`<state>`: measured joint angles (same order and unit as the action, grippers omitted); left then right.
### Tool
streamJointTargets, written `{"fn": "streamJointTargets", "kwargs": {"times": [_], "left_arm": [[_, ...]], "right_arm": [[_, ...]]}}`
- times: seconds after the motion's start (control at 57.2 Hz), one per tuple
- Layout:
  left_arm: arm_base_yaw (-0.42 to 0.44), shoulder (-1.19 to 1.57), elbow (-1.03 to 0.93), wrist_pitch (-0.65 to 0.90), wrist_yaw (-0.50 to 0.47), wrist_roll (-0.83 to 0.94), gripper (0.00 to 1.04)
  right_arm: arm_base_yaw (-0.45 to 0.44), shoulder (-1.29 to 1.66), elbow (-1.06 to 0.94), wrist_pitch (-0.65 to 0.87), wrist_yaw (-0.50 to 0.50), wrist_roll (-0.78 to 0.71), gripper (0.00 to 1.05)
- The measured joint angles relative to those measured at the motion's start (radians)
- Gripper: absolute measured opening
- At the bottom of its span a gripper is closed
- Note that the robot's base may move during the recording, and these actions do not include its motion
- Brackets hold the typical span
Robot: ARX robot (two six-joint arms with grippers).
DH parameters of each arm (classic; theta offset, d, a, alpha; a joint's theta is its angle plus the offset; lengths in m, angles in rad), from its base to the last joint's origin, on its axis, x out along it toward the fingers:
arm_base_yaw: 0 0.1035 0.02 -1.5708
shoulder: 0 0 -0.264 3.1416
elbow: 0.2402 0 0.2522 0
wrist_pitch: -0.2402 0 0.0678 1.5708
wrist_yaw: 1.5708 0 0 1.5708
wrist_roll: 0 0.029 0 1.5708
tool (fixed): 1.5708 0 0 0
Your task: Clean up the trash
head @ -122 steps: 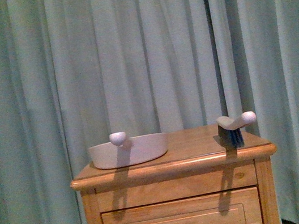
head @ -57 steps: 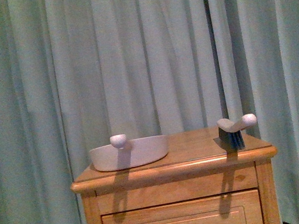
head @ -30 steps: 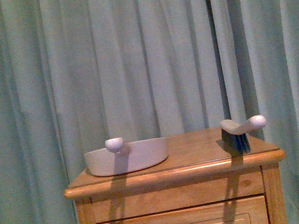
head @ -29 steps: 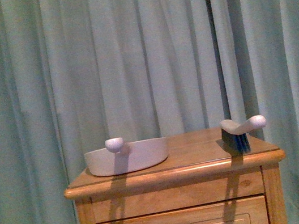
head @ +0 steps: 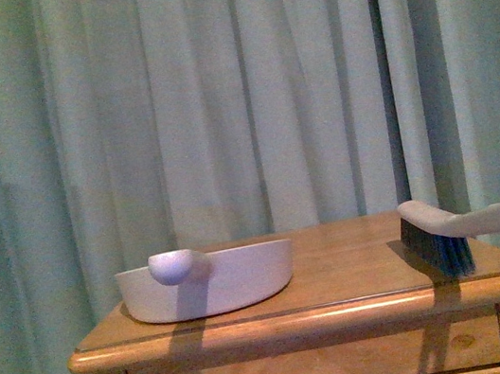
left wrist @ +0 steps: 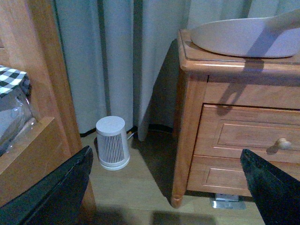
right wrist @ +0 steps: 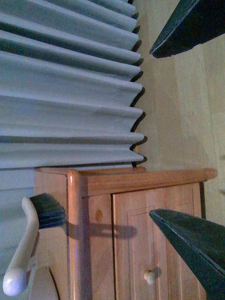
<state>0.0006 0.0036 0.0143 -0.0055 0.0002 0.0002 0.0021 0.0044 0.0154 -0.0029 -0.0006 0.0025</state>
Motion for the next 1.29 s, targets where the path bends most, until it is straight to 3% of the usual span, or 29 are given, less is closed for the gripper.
{"fn": "streamJointTargets", "kwargs": {"times": [0.699,0.751,0.821,0.978,1.101,1.293], "left_arm": [[0.0,0.0,0.0,0.0,0.0,0.0,0.97],[0.014,0.024,0.02,-0.054,0.065,-0.032,0.97],[0.028,0.154,0.074,-0.148,0.143,-0.086,0.97],[-0.048,0.518,0.227,-0.023,0.117,-0.081,0.97],[-0.13,0.825,0.436,0.044,0.035,-0.018,0.97],[-0.262,1.307,0.867,-0.076,-0.101,0.015,0.97]], "right_arm": [[0.0,0.0,0.0,0.0,0.0,0.0,0.97],[0.0,0.0,0.0,0.0,0.0,0.0,0.97],[0.0,0.0,0.0,0.0,-0.001,0.0,0.97],[0.0,0.0,0.0,0.0,-0.001,0.0,0.97],[0.0,0.0,0.0,0.0,0.0,0.0,0.97],[0.0,0.0,0.0,0.0,0.0,0.0,0.97]]}}
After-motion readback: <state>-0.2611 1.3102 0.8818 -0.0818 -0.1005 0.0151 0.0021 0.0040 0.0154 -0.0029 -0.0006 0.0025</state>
